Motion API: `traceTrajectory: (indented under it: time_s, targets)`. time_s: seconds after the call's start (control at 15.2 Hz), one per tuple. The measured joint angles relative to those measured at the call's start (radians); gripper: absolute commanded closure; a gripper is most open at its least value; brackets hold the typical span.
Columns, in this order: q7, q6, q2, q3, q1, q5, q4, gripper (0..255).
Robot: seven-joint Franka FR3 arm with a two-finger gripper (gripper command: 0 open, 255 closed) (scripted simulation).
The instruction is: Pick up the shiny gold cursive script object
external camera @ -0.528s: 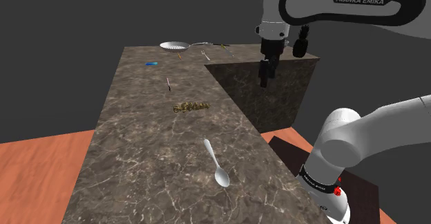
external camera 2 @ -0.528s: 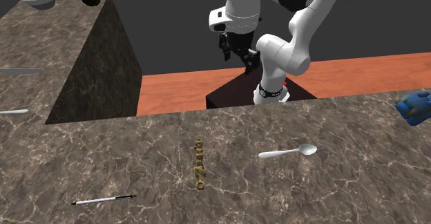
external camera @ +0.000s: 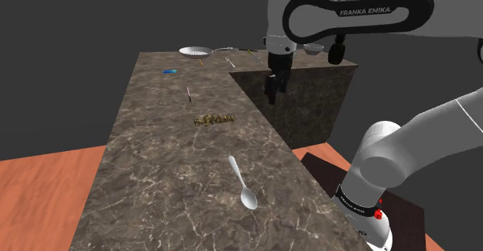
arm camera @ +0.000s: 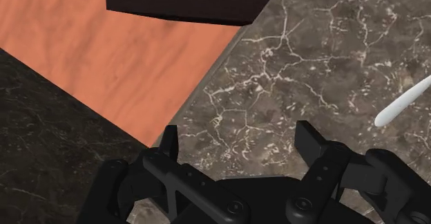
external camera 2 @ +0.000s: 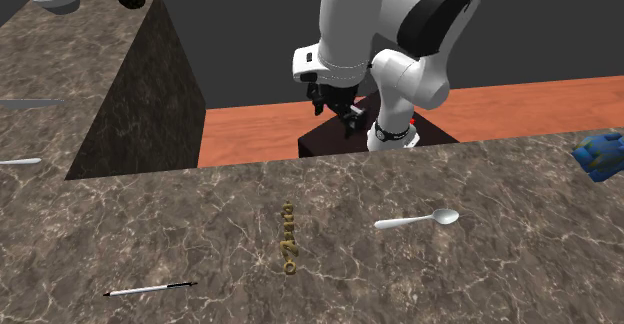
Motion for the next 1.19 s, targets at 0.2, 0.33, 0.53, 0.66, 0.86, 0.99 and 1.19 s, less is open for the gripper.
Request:
traceTrajectory:
  time_s: [0.2, 0.33, 0.53, 0.66, 0.86, 0.99, 1.19]
  targets:
    - [0.049, 0.068, 0.102, 0.044, 0.003, -0.010, 0.042, 0]
    - [0.079, 0.103, 0.168, 0.069, 0.002, -0.024, 0.078, 0]
    - [0.131, 0.166, 0.278, 0.108, 0.001, -0.053, 0.128, 0]
    - [0.168, 0.197, 0.357, 0.132, 0.000, -0.081, 0.177, 0]
    - [0.225, 0.218, 0.468, 0.165, 0.003, -0.128, 0.264, 0]
    - [0.263, 0.249, 0.542, 0.180, 0.006, -0.167, 0.301, 0]
    - [0.319, 0.261, 0.657, 0.199, 0.019, -0.229, 0.394, 0]
